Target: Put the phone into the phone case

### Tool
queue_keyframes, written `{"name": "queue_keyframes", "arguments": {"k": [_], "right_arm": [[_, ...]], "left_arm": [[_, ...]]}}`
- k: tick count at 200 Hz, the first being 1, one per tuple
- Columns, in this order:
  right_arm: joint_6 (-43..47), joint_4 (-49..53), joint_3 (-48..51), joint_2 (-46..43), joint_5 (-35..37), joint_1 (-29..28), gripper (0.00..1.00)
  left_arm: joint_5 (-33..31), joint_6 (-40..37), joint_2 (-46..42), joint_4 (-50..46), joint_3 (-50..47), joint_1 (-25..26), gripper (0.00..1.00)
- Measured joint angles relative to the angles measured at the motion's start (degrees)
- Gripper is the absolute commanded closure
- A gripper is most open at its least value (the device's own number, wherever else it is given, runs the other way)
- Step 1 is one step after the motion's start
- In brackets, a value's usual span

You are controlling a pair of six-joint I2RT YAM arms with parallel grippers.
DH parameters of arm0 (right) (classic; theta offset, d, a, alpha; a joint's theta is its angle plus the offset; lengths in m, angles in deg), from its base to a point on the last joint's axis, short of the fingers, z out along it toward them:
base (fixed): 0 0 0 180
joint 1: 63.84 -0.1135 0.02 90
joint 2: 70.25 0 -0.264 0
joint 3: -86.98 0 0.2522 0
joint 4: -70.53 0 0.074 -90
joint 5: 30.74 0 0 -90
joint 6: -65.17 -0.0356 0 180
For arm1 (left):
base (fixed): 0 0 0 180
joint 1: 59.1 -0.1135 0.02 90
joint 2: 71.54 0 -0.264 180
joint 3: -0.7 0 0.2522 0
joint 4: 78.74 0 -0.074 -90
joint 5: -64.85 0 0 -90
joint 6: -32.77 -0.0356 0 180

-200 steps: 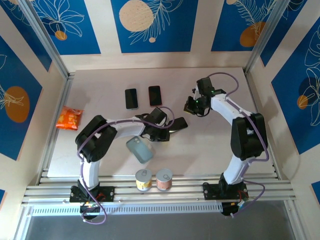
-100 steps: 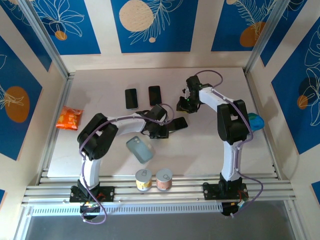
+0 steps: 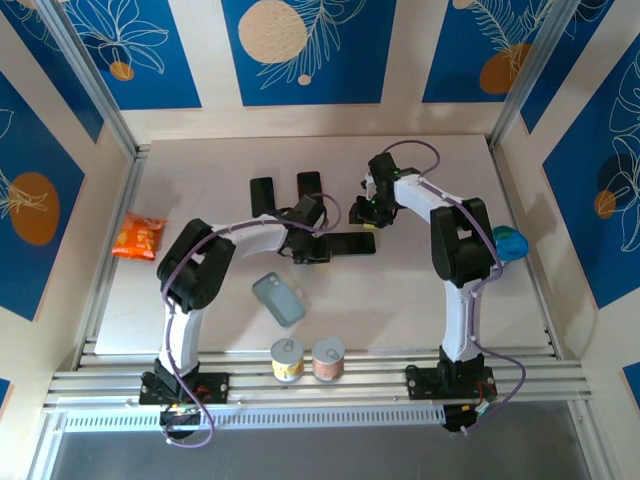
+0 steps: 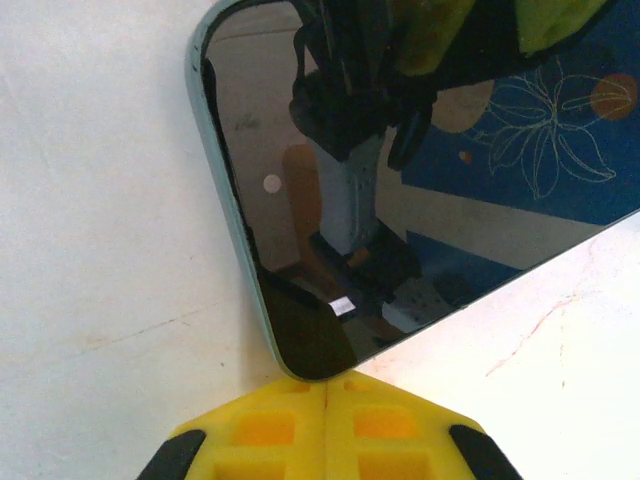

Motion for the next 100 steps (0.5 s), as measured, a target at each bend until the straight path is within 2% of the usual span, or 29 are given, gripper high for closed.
{"name": "queue_keyframes", "arguments": {"k": [52, 100], "right_arm": [[0.35, -2.73, 5.99, -1.86, 1.31, -2.10, 0.57], [-1.38, -4.50, 13.22, -7.04, 1.29, -3.93, 0.57]], "left_arm": [[1.62, -0.44, 1.51, -1.90, 2.40, -1.36, 0.95], [1.62, -1.68, 3.63, -1.75, 5.51, -4.26, 0.95]]}}
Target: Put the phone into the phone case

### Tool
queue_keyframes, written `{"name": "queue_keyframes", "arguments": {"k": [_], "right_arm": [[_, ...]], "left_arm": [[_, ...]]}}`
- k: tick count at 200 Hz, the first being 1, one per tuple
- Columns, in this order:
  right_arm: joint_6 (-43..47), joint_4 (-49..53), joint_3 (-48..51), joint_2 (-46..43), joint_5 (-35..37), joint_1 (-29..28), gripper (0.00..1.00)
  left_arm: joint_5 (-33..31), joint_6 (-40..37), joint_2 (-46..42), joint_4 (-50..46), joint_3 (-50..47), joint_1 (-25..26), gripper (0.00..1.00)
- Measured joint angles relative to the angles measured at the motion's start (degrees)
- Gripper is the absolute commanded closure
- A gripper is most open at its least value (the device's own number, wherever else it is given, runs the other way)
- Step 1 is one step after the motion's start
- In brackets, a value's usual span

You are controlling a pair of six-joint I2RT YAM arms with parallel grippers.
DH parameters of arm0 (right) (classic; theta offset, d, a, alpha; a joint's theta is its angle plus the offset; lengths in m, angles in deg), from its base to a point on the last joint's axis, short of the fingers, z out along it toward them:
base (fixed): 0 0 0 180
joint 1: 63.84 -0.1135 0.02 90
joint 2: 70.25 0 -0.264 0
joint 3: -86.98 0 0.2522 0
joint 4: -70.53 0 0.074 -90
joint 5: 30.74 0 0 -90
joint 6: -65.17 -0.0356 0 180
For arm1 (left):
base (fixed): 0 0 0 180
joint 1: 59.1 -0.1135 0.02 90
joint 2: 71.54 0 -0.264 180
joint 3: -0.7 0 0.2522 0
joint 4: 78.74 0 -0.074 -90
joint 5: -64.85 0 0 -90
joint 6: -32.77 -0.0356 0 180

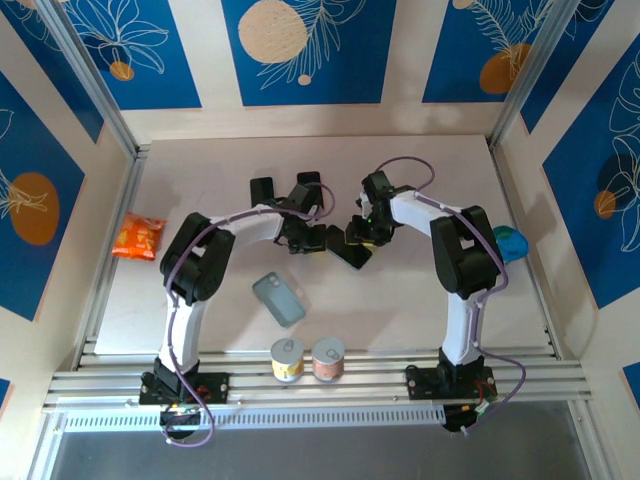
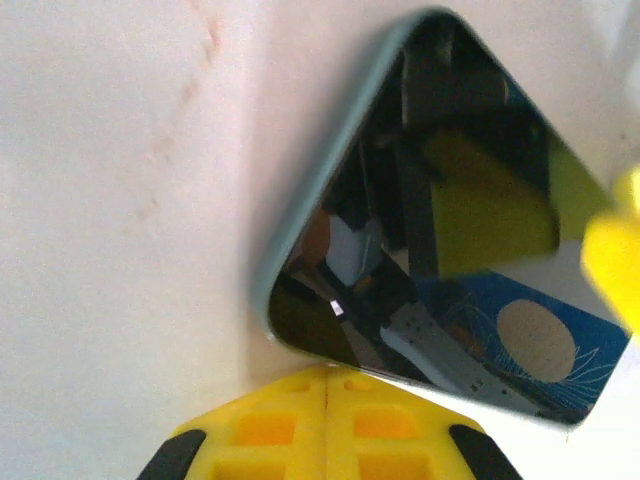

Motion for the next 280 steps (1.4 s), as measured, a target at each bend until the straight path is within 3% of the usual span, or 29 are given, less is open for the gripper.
{"name": "queue_keyframes", "arguments": {"k": [14, 49, 76, 139, 218, 280], "right_arm": [[-0.37, 0.79, 1.42, -1.29, -0.07, -1.05, 0.51], [0.48, 1.97, 1.73, -2.97, 1.27, -3.08, 0.25], [2.54, 2.12, 1.18, -4.94, 4.00, -4.81, 0.18], [10.91, 2.19, -4.63, -2.08, 9.68, -10.32, 0.14], [18.14, 2.71, -5.22, 1.81, 16.50, -12.44, 0.14], [18.93, 2.82, -5.38, 1.79, 16.85, -12.46, 0.13]], "left_arm": [[0.04, -0.11, 0.79, -0.48, 1.27, -0.44, 0.95], [-0.02, -1.44, 1.29, -1.38, 2.38, -0.66, 0.95], [-1.05, -1.49, 0.02, 1.99, 0.28, -1.95, 0.94], [-0.28, -0.87, -14.40, 5.46, -7.32, -7.45, 0.92], [0.15, -0.94, -27.54, 4.76, -19.28, -7.89, 0.91], [-0.50, -0.94, -33.27, 4.09, -23.34, -8.15, 0.90]]}}
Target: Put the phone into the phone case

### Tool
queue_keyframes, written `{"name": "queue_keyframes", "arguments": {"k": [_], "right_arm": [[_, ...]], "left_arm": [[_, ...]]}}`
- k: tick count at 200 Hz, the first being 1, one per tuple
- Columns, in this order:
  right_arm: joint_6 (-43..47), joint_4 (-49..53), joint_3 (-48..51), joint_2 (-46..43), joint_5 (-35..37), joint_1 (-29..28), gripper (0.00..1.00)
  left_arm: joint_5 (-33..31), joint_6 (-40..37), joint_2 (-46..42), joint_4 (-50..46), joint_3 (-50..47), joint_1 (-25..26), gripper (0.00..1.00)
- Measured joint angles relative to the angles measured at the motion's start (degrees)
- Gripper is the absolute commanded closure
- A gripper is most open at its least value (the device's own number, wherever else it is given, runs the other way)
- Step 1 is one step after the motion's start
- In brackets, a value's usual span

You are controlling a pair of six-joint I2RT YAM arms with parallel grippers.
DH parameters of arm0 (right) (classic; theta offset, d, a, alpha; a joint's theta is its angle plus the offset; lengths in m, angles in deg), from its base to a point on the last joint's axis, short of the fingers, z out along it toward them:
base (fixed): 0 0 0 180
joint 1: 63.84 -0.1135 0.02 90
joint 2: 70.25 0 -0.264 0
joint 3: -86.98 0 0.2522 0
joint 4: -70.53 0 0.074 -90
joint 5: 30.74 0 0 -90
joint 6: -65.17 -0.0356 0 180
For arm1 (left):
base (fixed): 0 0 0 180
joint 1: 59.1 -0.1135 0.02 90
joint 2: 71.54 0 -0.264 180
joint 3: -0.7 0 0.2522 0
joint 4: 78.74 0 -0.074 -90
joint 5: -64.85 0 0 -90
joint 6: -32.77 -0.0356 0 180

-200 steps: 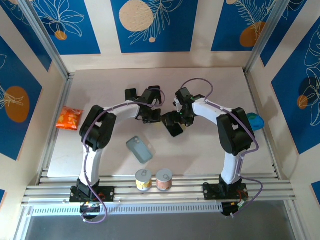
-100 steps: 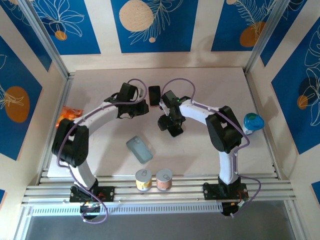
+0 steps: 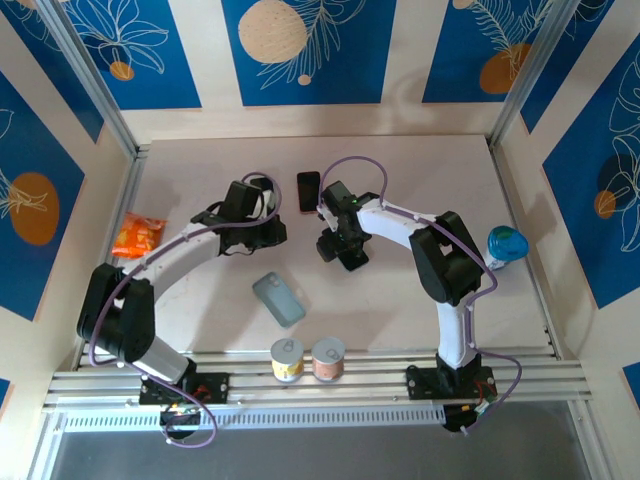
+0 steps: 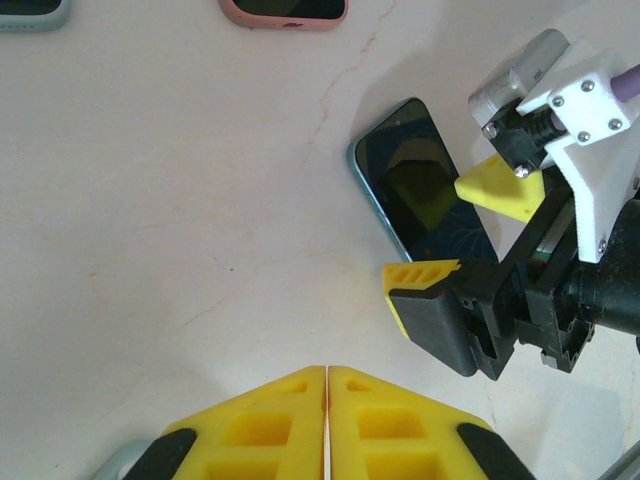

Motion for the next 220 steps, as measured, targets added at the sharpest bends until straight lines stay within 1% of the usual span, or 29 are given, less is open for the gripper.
{"name": "queue_keyframes", "arguments": {"k": [37, 72, 78, 82, 83, 123, 152, 192, 216, 220], "right_arm": [[-0.02, 0.00, 0.00, -0.11, -1.05, 1.07, 0.13], [-0.46, -0.42, 0.07, -0.90, -3.17, 3.02, 0.10], [-0.44, -0.48, 0.04, -0.98, -3.43, 3.15, 0.08], [-0.42, -0.50, 0.04, -0.98, -3.48, 3.28, 0.01], [-0.42, -0.48, 0.04, -0.98, -3.50, 3.34, 0.00], [0.26, -0.37, 0.04, -0.72, -4.11, 3.58, 0.01], [1.07, -0.11, -0.33, 1.05, -3.78, 3.04, 0.00], [2.23, 0.87, -1.29, 2.29, -1.01, 2.21, 0.14], [2.56, 1.11, -1.66, 2.60, -0.02, 2.03, 0.19], [2.58, 1.09, -1.66, 2.60, 0.00, 1.97, 0.20]], "left_arm": [[-0.02, 0.02, -0.09, 0.00, -0.85, 0.00, 0.90], [-0.20, 0.02, -0.09, -0.15, -1.36, -0.02, 0.90], [-0.20, 0.02, -0.09, -0.15, -1.36, -0.04, 0.90], [-0.20, 0.02, -0.09, -0.15, -1.36, -0.04, 0.90], [-0.20, 0.02, -0.09, -0.15, -1.36, -0.04, 0.90], [-0.22, 0.02, -0.09, -0.15, -1.36, -0.11, 0.90], [-0.22, 0.02, -0.09, -0.15, -1.40, -0.11, 0.90], [-0.42, 0.00, -0.09, -0.15, -1.73, -0.31, 0.90], [-0.39, -0.44, -0.09, -0.17, -1.81, -0.39, 0.90], [-0.39, -0.46, -0.09, -0.15, -1.81, -0.42, 0.87]]}}
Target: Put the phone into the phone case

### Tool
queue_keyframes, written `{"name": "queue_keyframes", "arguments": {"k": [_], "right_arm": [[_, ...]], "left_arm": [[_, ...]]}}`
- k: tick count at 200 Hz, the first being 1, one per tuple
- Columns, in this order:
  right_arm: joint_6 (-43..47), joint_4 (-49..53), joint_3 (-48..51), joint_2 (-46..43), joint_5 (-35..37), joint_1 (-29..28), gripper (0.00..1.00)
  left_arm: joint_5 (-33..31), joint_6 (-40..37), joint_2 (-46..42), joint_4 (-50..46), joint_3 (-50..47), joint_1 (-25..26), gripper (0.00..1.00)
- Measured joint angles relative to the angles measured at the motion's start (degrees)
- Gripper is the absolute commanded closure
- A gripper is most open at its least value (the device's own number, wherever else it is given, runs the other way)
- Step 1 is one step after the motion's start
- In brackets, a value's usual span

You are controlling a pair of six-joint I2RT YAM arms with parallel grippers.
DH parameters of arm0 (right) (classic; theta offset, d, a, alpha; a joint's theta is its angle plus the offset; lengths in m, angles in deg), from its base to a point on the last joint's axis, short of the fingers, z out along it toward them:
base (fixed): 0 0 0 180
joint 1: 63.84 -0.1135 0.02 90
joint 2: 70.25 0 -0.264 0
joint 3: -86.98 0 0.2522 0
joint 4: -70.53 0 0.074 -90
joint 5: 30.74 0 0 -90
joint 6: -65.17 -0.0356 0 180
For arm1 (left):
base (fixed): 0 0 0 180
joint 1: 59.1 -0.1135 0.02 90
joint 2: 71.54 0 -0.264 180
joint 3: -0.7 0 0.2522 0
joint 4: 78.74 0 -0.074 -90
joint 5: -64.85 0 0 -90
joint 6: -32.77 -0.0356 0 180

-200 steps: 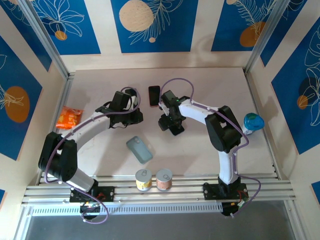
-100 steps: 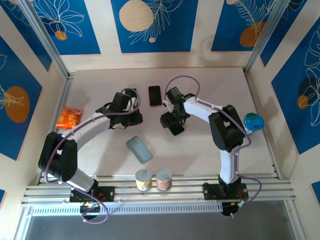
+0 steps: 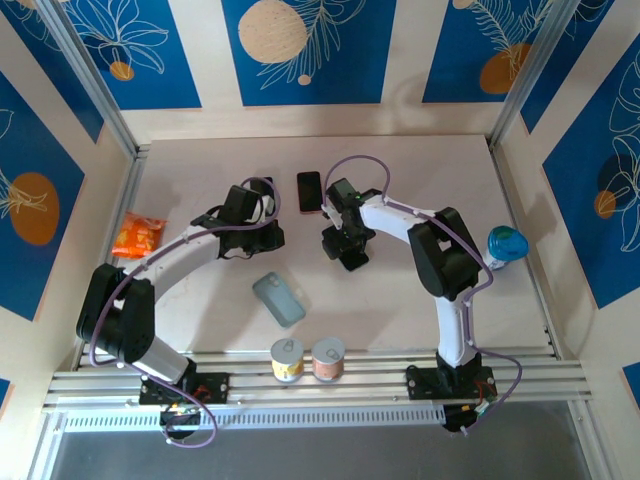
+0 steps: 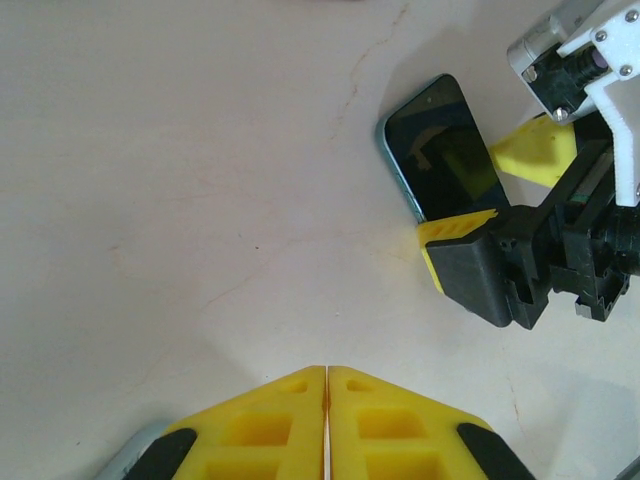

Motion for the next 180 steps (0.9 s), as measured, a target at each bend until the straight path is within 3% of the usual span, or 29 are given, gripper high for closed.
{"name": "queue_keyframes", "arguments": {"k": [13, 38, 66, 116, 180], "right_arm": [[0.13, -0.04, 0.00, 0.07, 0.28, -0.35, 0.28], [0.87, -0.04, -0.24, 0.07, 1.16, -0.98, 0.39], [1.51, -0.02, -0.28, -0.07, 2.71, -1.66, 0.43], [2.71, -1.75, 1.84, -1.99, 3.45, -2.05, 0.45], [3.87, -0.66, 2.89, -6.08, 0.98, -2.80, 0.45]], "left_arm": [[0.00, -0.83, 0.00, 0.04, 0.00, -0.07, 0.74], [0.07, -1.29, 0.46, 0.57, 0.00, -0.52, 0.63], [1.05, -1.70, 1.97, 2.34, -0.02, -1.33, 0.50], [5.57, -3.32, 8.07, 4.59, 1.49, -2.25, 0.49], [16.28, -4.72, 16.13, 8.98, 7.74, -2.54, 0.47]]}}
